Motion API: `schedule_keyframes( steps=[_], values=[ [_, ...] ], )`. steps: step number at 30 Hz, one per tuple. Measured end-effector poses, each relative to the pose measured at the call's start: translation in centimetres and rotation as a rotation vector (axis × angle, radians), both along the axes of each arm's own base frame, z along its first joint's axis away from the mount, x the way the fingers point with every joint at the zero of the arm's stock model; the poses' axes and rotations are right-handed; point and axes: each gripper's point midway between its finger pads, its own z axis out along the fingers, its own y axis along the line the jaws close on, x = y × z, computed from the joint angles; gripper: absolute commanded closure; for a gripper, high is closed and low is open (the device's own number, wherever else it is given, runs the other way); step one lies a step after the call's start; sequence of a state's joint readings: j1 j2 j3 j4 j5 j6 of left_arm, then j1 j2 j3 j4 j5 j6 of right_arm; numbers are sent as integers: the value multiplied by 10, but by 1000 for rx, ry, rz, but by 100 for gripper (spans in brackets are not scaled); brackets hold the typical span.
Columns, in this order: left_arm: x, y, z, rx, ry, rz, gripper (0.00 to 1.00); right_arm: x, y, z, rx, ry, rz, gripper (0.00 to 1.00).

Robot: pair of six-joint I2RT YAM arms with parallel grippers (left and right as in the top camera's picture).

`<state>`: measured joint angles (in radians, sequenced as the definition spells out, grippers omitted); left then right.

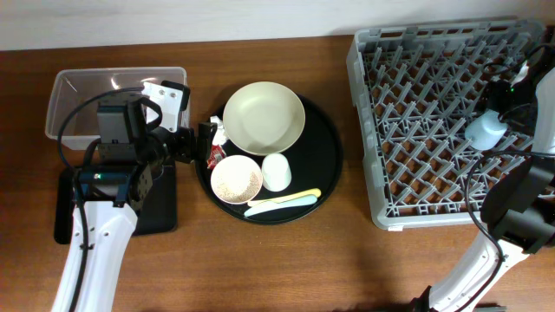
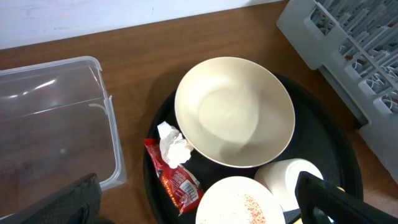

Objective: Sort waste into correct bins and load items into the dishwasher rack
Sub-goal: 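Release the cup in the rack and move right gripper to white cup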

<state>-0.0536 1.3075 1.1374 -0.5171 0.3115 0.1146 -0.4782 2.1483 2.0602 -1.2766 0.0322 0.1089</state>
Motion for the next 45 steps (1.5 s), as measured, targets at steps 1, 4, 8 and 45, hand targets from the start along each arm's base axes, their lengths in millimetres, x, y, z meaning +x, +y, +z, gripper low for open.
schedule_keyframes(
  steps=[1,4,8,45],
  values=[
    [0,0,0,0,0,0,0,-2,2,0,11,7,3,8],
    [0,0,0,0,-1,0,0,-7,12,2,59,21,18,5],
    [0,0,0,0,-2,0,0,3,29,41,108,-78,93,4],
    [-33,149,17,129,22,680,0,-71,485,-33,-15,295,1250,18]
  ],
)
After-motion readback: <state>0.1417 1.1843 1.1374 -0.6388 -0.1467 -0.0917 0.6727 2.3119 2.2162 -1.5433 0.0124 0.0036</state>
